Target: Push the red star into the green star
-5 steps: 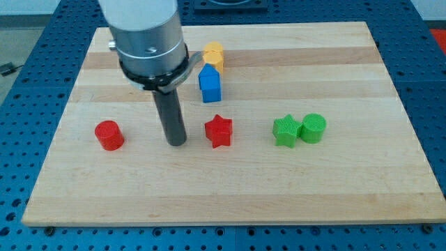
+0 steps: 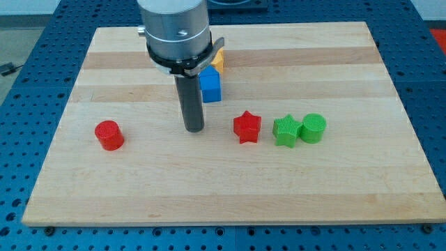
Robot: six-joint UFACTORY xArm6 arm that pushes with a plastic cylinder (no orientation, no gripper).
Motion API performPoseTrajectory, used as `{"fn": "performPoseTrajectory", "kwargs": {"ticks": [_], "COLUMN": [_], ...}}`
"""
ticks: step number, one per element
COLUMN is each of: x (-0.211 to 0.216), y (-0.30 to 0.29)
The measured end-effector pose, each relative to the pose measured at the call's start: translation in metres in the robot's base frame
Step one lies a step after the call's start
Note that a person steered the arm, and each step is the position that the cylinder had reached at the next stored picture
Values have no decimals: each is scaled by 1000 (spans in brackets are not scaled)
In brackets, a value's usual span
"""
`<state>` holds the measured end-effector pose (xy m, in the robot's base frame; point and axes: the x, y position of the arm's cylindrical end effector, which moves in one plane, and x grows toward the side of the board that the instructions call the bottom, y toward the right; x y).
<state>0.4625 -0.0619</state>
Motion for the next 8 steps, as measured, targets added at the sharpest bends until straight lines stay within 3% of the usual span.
{"fn": "performPoseTrajectory", "kwargs": {"ticks": [3, 6, 7, 8], "x": [-1, -1, -1, 28], "y": [71, 96, 85, 47]}}
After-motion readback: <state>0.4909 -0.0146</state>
